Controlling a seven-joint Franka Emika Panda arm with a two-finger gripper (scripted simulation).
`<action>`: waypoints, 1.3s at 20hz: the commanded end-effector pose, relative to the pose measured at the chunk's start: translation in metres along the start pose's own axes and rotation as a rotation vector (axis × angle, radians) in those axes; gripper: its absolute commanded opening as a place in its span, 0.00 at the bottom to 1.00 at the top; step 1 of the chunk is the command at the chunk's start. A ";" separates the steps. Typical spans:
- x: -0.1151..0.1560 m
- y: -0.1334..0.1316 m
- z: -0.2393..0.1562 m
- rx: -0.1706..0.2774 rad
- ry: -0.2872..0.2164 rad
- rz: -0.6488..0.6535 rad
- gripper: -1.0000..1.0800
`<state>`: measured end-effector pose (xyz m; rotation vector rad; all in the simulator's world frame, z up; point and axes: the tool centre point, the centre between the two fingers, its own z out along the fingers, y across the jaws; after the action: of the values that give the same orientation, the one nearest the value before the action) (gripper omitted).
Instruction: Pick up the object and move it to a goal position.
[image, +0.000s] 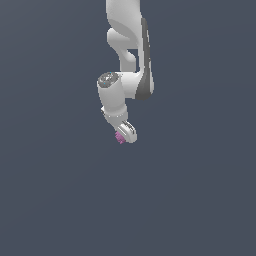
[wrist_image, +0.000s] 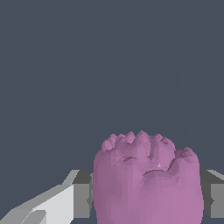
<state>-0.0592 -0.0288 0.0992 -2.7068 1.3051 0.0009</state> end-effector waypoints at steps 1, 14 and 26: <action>-0.013 -0.023 -0.021 0.046 -0.020 0.037 0.00; -0.056 -0.156 -0.186 0.349 -0.146 0.293 0.00; -0.047 -0.222 -0.338 0.582 -0.229 0.499 0.00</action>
<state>0.0610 0.1035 0.4498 -1.8419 1.5599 -0.0149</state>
